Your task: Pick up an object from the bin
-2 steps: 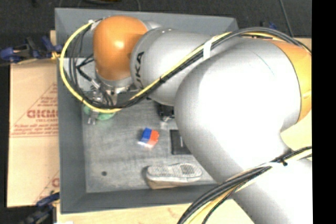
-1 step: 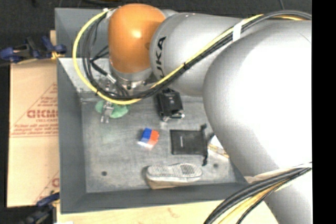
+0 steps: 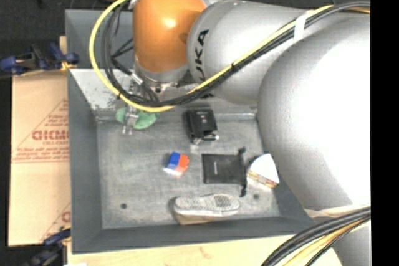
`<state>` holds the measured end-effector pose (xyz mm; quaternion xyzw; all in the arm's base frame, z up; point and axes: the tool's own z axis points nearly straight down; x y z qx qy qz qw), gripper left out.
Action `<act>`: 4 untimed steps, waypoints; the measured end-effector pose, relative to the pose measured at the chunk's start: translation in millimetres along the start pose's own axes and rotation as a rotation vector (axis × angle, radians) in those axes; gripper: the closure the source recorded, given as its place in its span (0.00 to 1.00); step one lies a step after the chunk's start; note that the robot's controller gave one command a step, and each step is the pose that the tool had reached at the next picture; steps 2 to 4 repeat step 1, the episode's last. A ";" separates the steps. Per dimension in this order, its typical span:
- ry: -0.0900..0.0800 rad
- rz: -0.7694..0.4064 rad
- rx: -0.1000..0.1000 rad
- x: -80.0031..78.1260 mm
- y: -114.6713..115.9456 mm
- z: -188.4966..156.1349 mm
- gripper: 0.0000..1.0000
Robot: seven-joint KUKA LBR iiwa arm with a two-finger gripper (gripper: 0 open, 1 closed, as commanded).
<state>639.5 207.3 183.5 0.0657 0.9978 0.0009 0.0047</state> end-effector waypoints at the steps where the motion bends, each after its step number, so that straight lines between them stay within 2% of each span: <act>1: 0.006 -0.003 0.002 10.6 -1.4 -34.9 1.00; 4: 0.006 -0.003 0.002 10.6 -1.4 -34.9 1.00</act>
Offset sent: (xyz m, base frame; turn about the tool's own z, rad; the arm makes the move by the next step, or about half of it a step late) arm 0.0005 -0.0105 0.0565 0.0330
